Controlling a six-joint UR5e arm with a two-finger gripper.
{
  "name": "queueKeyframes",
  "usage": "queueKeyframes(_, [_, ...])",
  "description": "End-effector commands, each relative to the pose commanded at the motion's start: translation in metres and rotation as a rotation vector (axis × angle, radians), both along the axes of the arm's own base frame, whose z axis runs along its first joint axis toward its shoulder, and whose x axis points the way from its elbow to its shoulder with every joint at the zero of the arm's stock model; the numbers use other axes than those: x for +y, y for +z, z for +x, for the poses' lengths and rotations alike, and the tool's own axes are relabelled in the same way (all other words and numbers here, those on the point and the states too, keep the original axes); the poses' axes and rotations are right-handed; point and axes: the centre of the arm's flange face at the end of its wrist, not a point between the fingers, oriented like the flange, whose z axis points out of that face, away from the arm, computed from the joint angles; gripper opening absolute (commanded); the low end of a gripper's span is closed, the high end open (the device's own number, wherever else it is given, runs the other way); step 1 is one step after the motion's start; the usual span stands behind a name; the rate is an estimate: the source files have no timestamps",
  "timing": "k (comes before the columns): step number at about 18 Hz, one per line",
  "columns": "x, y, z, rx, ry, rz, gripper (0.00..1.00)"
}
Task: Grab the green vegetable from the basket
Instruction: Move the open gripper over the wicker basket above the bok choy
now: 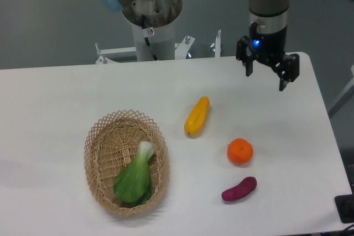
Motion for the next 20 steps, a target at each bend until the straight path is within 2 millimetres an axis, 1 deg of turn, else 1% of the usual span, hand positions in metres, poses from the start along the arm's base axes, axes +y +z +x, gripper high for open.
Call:
queueKeyframes(2, [0.020, -0.006, 0.013, -0.015, 0.073, 0.029, 1.00])
queueKeyframes(3, [0.034, -0.008, 0.021, -0.014, 0.113, 0.054, 1.00])
queueKeyframes(5, [0.070, -0.016, 0.039, -0.015, 0.209, 0.117, 1.00])
queueKeyframes(6, [0.079, -0.018, 0.042, -0.020, 0.280, 0.151, 1.00])
queueKeyframes(7, [0.090, -0.025, 0.047, -0.033, 0.323, 0.169, 1.00])
queueKeyframes(8, [0.106, -0.030, 0.062, -0.051, 0.333, 0.175, 1.00])
queueKeyframes(9, [0.117, -0.037, 0.075, -0.067, 0.338, 0.168, 1.00])
queueKeyframes(11, [0.134, -0.054, 0.090, -0.096, 0.339, 0.150, 1.00])
queueKeyframes(12, [0.148, -0.065, 0.114, -0.115, 0.303, 0.132, 1.00])
queueKeyframes(13, [0.153, -0.073, 0.127, -0.127, 0.282, 0.118, 1.00])
queueKeyframes(14, [0.155, -0.083, 0.134, -0.138, 0.267, 0.102, 1.00])
queueKeyframes(15, [0.162, -0.095, 0.143, -0.148, 0.251, 0.085, 1.00])
queueKeyframes(17, [0.175, -0.111, 0.161, -0.164, 0.217, 0.056, 1.00])
queueKeyframes(20, [0.187, -0.136, 0.171, -0.178, 0.196, 0.019, 1.00])
